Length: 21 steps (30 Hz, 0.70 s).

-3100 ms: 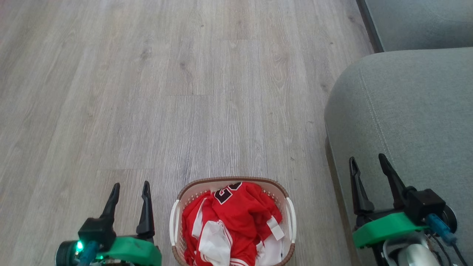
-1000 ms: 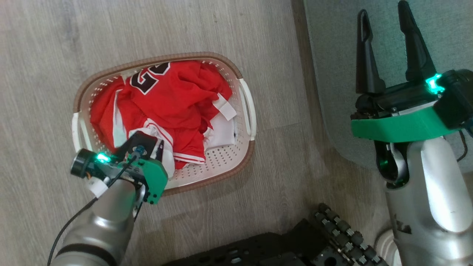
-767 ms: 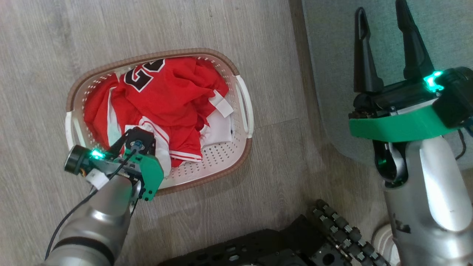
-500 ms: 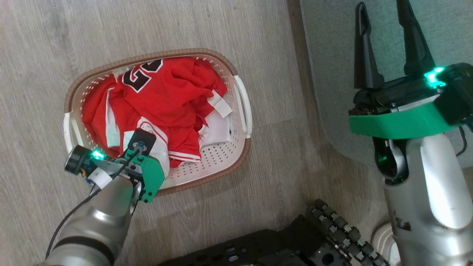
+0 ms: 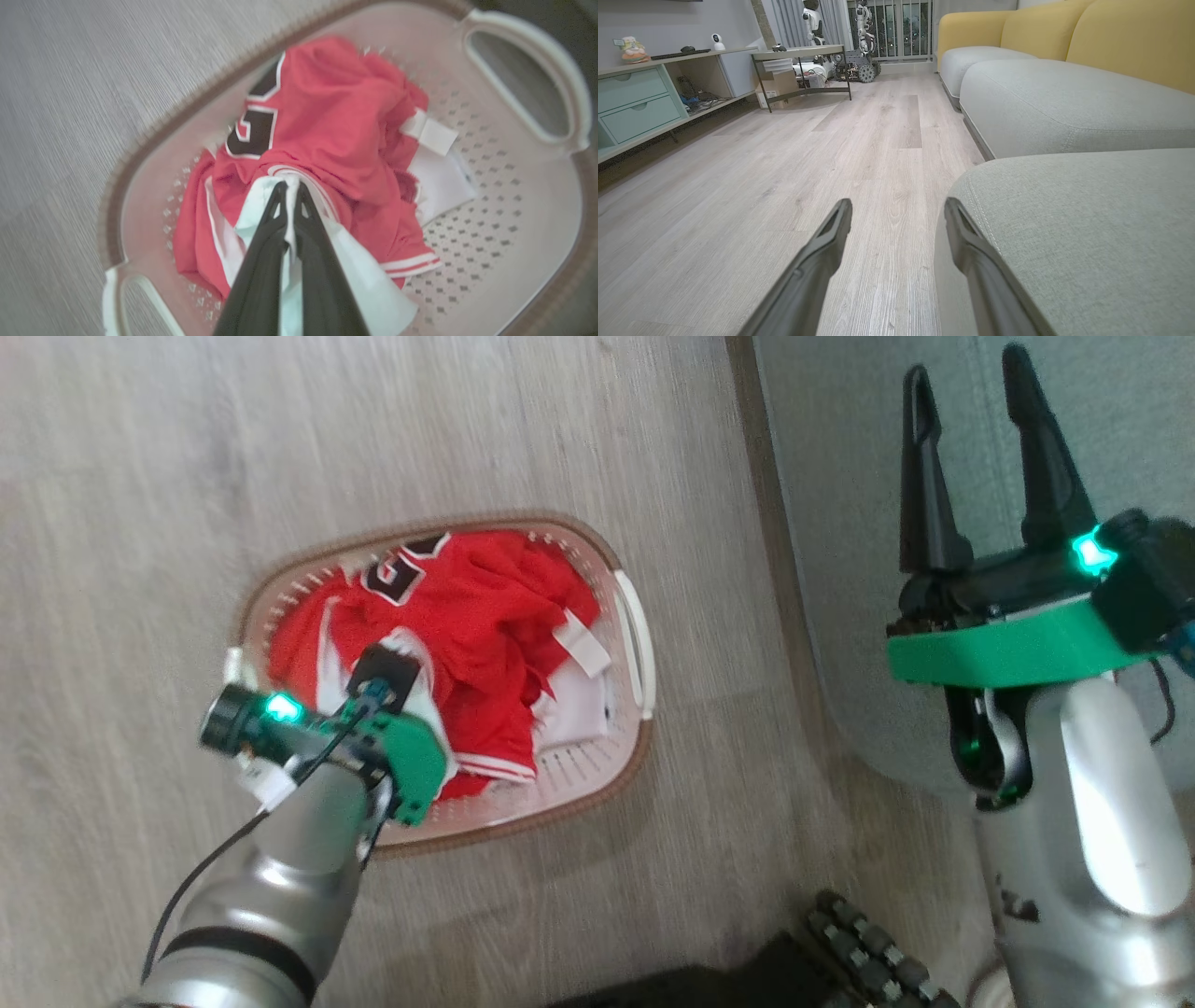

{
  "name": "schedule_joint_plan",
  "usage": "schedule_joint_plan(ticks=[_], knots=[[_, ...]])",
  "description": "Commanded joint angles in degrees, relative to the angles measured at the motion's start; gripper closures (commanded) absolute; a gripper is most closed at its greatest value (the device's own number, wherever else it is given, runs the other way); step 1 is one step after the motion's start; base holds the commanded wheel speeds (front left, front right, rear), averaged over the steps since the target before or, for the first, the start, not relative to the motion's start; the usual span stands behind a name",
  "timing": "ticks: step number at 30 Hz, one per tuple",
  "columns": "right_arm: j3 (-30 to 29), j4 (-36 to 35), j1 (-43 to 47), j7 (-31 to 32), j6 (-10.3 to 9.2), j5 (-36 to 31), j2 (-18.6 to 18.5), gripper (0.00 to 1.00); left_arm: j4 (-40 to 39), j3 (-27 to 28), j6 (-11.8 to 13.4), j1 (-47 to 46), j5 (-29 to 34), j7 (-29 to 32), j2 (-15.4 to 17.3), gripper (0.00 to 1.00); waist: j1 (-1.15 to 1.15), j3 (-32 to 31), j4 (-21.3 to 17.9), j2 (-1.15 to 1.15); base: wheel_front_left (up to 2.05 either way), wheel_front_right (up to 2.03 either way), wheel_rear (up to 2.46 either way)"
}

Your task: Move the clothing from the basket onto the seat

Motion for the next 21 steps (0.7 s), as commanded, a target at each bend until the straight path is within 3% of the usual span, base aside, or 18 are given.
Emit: schedule_joint_plan(ticks=[1,9,21], knots=[[0.5,-1.1,2.6,-0.5,0.41,-0.5,-0.2,0.00,-3.0,1.2,-0.3,1.6,-0.5,-0.7,0.4,1.00,0.00,-3.7,2.0,0.00,0.00,0.00,0.00],[-0.9,1.8,6.8,-0.5,0.41,-1.8,-0.2,0.00,-17.1,0.0,-3.2,6.0,-2.3,-0.8,0.0,1.00,0.00,-13.8,5.4,0.00,0.00,0.00,0.00],[-3.0,6.0,16.2,-0.5,0.41,-3.5,-0.2,0.00,-29.0,-1.6,-6.6,9.9,-3.8,-0.8,0.7,1.00,0.00,-28.7,9.6,0.00,0.00,0.00,0.00]])
